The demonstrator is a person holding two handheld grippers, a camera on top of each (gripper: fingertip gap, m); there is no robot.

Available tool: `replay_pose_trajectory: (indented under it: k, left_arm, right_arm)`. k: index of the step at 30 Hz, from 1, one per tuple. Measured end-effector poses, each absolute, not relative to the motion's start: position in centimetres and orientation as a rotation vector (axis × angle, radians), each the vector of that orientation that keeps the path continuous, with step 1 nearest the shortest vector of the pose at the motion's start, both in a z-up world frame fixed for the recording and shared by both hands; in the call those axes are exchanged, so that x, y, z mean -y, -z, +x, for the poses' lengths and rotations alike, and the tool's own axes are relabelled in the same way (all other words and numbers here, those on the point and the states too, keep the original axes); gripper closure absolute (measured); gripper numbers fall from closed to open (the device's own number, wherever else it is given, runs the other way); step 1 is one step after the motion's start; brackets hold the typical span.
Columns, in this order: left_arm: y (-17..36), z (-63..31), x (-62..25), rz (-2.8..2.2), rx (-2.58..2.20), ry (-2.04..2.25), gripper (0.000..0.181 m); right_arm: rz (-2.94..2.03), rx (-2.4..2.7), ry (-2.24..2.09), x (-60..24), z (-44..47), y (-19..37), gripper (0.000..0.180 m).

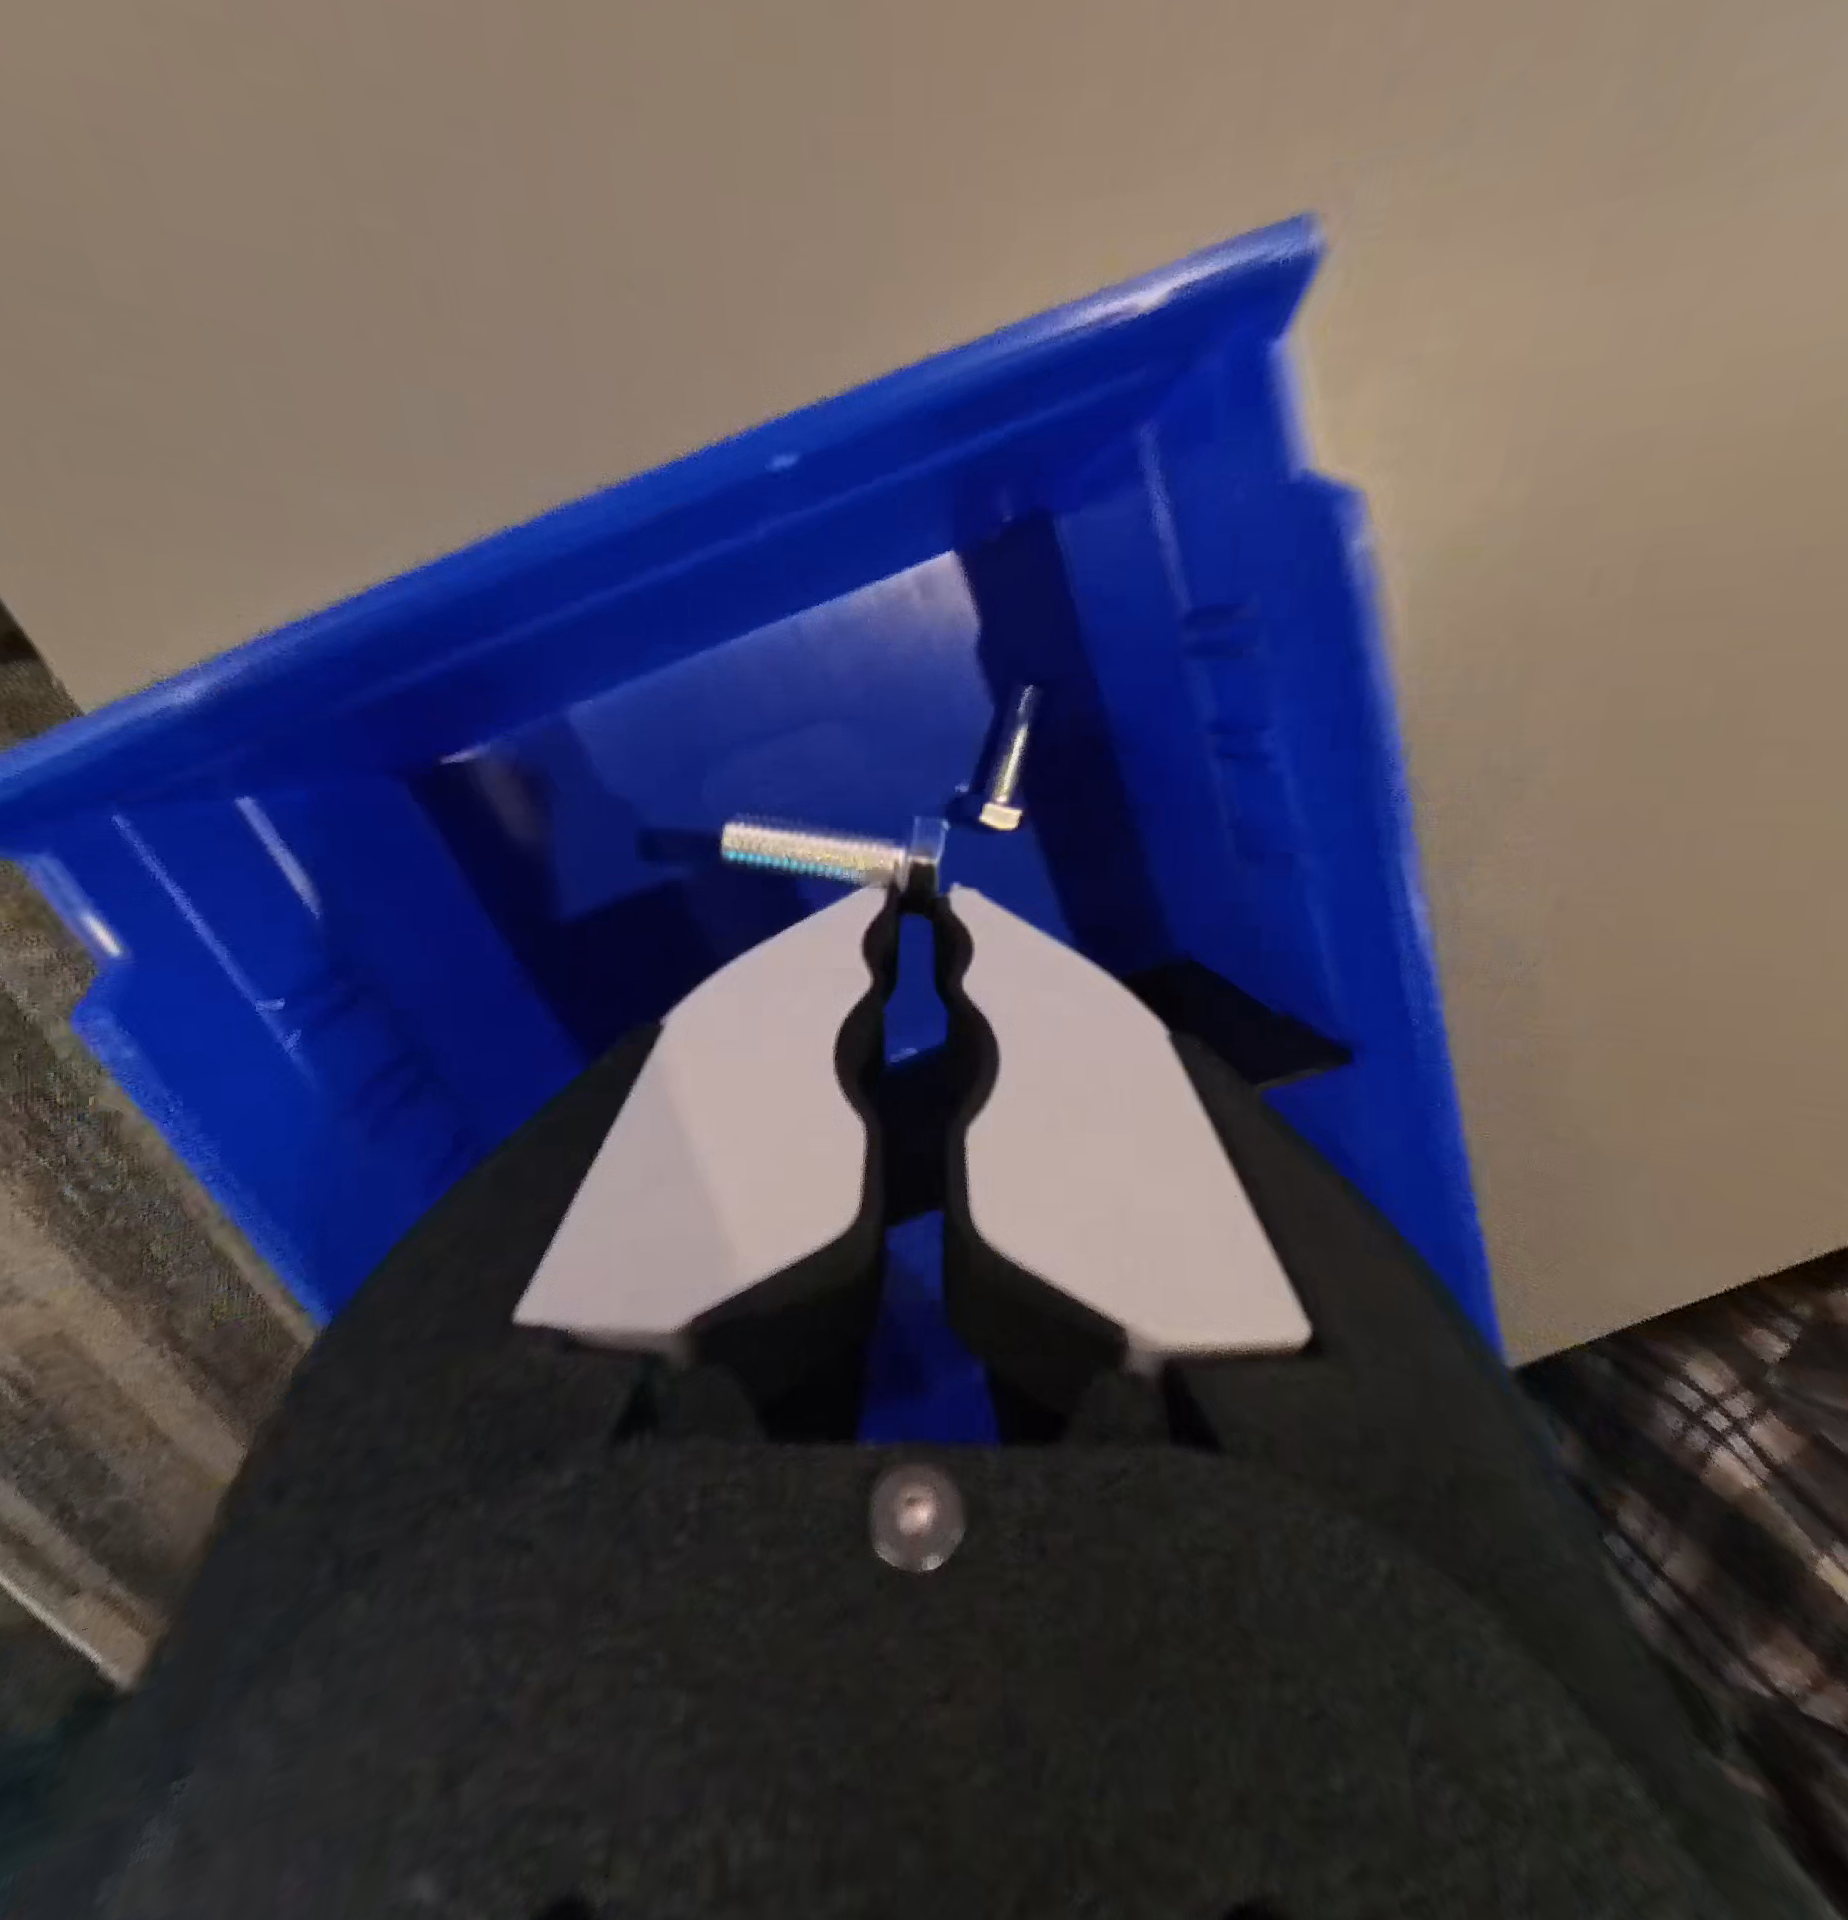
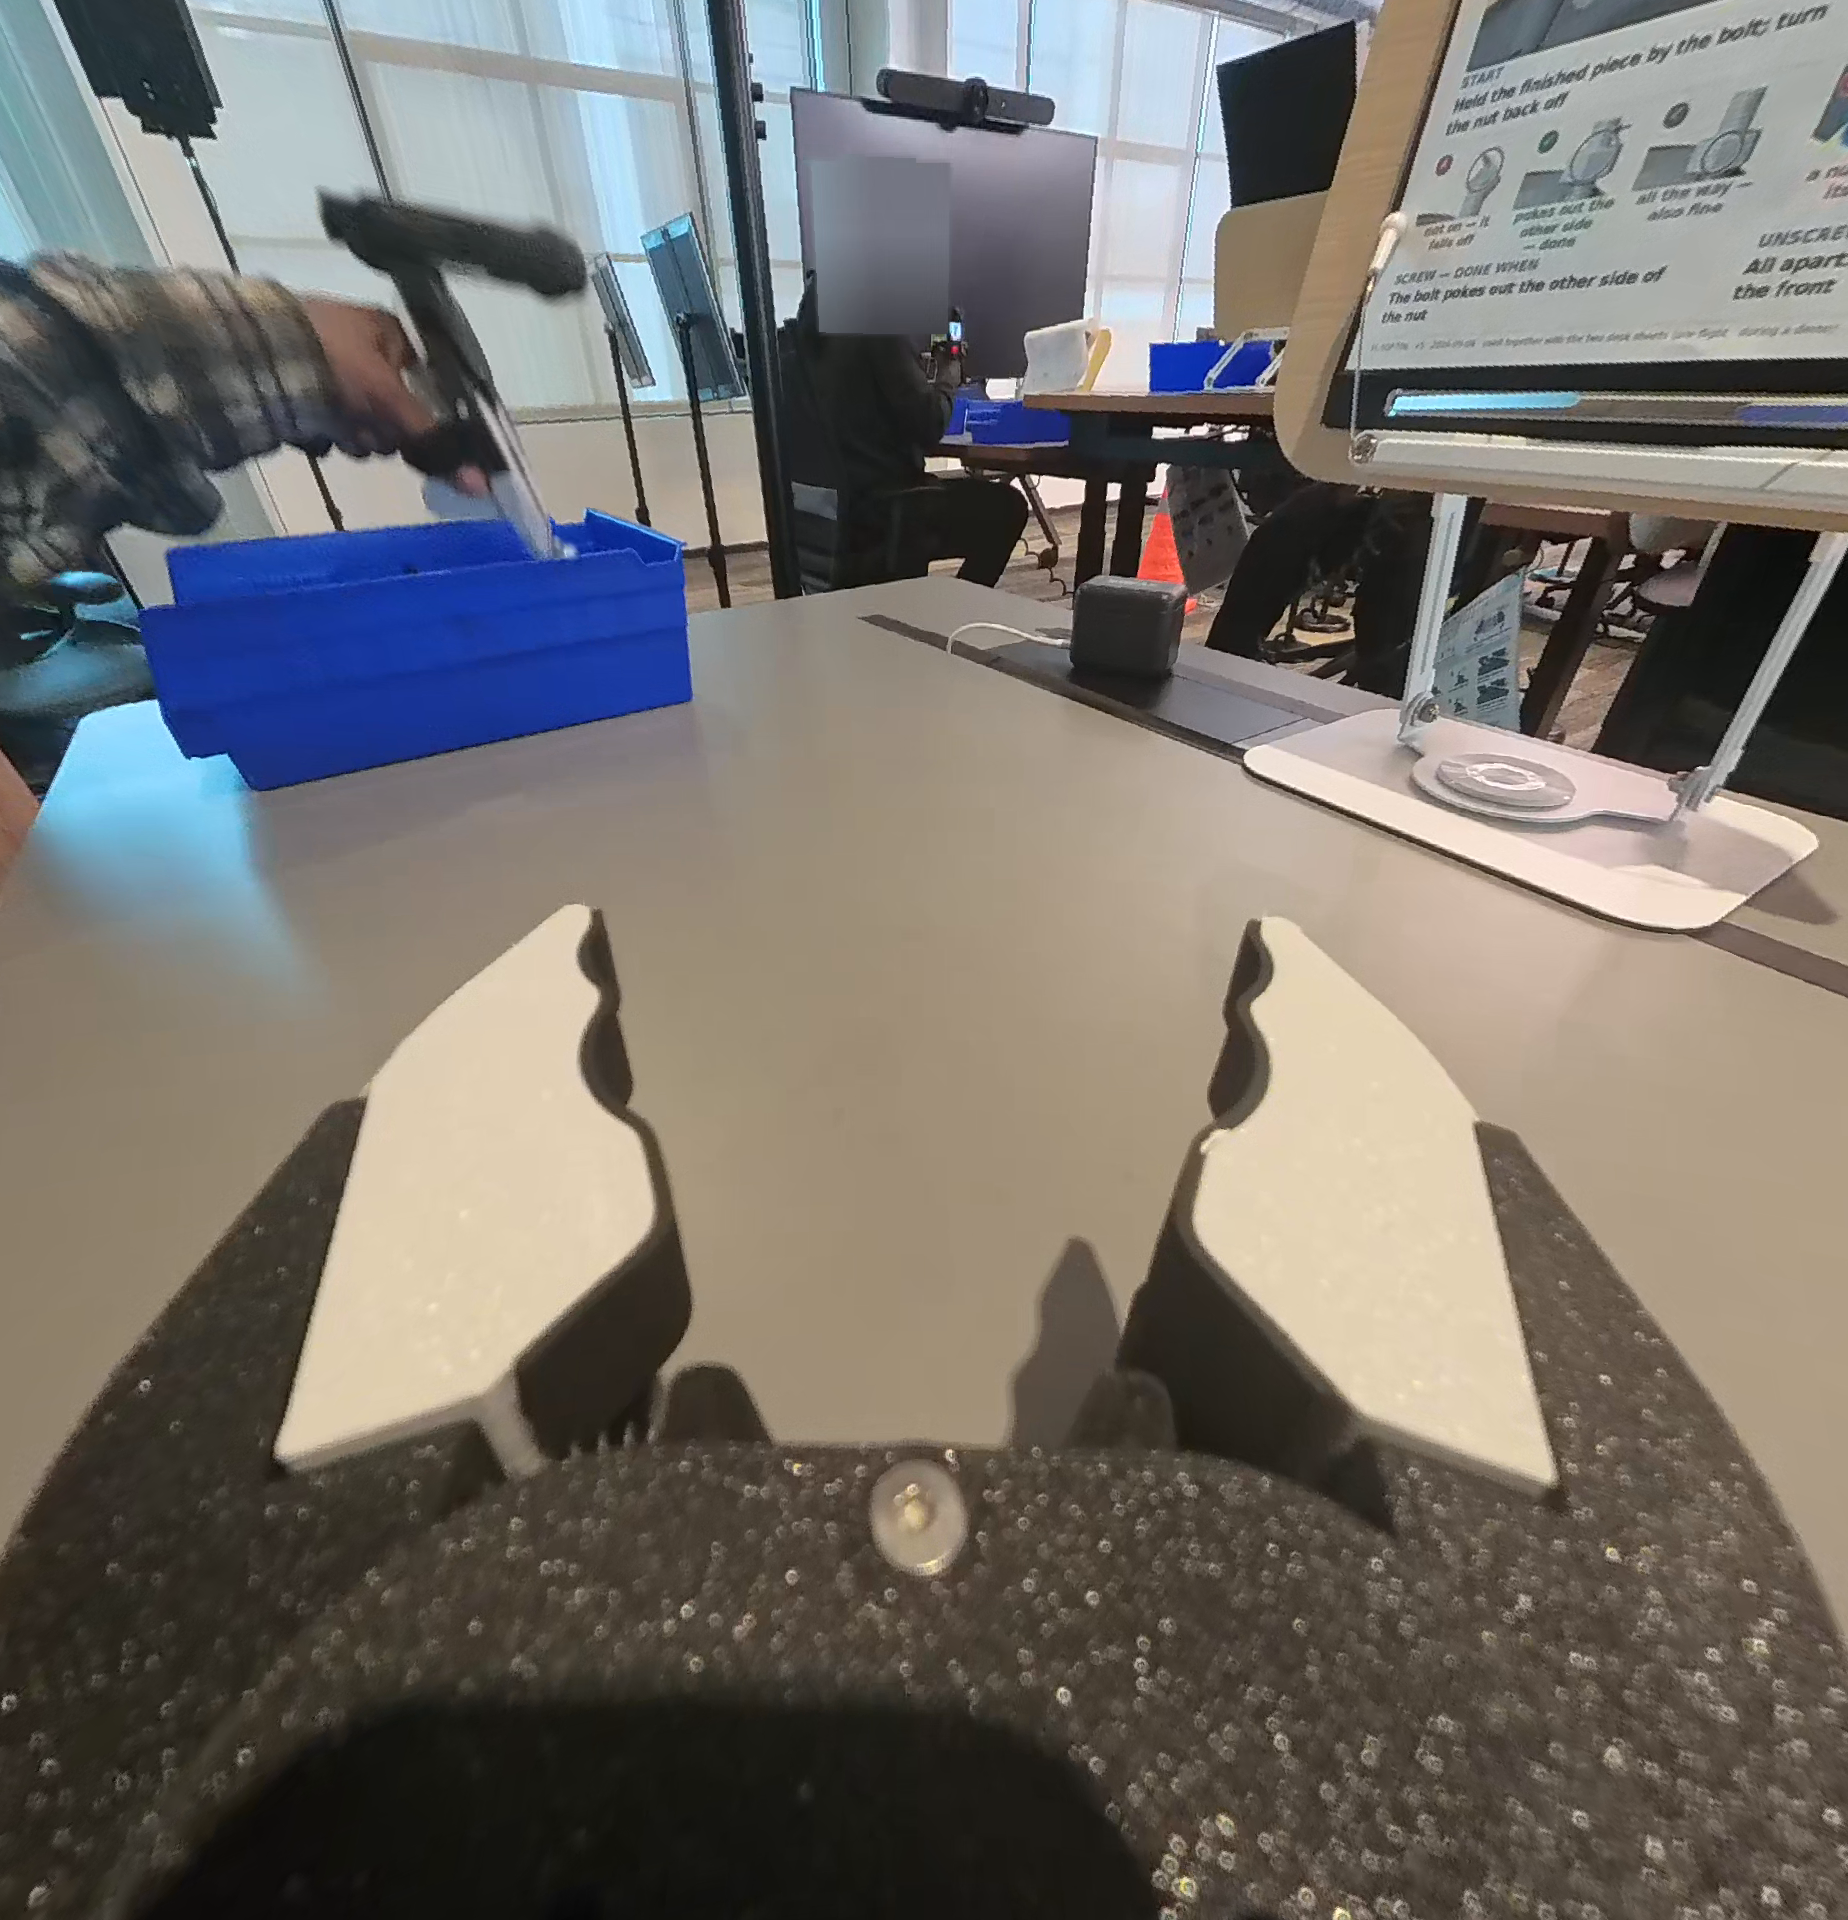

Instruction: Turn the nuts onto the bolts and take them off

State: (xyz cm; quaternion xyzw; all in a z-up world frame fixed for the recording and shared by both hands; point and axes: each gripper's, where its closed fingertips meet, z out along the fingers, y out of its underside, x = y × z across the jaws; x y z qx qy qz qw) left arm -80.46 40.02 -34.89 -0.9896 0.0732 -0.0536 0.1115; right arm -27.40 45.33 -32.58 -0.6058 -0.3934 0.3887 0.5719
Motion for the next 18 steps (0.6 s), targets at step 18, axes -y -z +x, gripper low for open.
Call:
replay_pose_trajectory:
  k: [18]
  left_arm:
    - [28.1, -54.8, -45.9, -2.463, -0.954, 0.362, 0.175]
  right_arm:
    - [-1.421, 0.927, -0.888, -45.5, -27.3, 32.7, 0.070]
